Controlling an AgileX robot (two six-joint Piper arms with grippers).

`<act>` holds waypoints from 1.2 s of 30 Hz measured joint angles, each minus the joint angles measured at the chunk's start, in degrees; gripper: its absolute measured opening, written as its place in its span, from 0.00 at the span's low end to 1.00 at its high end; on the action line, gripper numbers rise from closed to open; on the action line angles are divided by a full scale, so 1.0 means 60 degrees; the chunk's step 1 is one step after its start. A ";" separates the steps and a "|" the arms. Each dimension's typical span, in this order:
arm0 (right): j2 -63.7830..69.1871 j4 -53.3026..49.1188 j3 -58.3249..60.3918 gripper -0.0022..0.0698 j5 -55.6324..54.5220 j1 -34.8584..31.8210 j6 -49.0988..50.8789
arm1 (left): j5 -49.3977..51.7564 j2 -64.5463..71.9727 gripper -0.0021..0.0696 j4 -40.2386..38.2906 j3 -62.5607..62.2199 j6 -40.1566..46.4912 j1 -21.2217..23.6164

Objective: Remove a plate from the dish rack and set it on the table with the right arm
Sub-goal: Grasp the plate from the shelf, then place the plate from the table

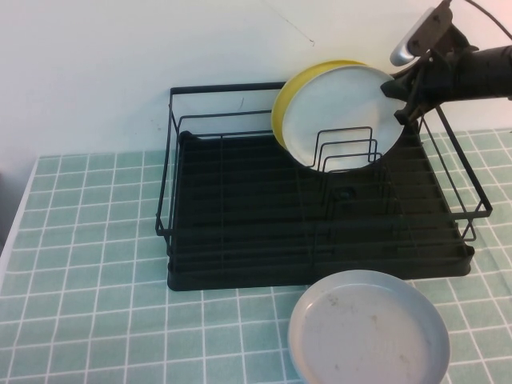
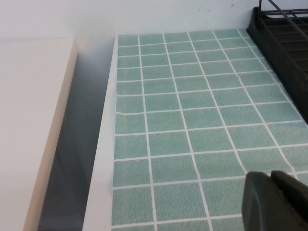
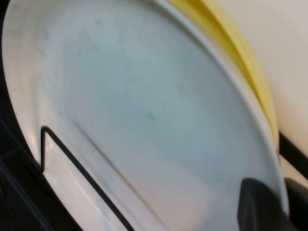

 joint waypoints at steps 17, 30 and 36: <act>-0.1545 0.0158 0.0000 0.08 0.0080 0.0000 0.0173 | 0.0000 0.0000 0.02 0.0000 0.0000 0.0000 0.0000; -0.4992 -0.2572 -0.0041 0.08 0.4740 0.0017 0.6695 | 0.0000 0.0000 0.02 0.0000 0.0000 0.0000 0.0000; -0.5821 -0.3952 0.1749 0.08 0.6832 0.0017 0.8217 | 0.0000 0.0000 0.02 0.0000 0.0000 0.0000 0.0000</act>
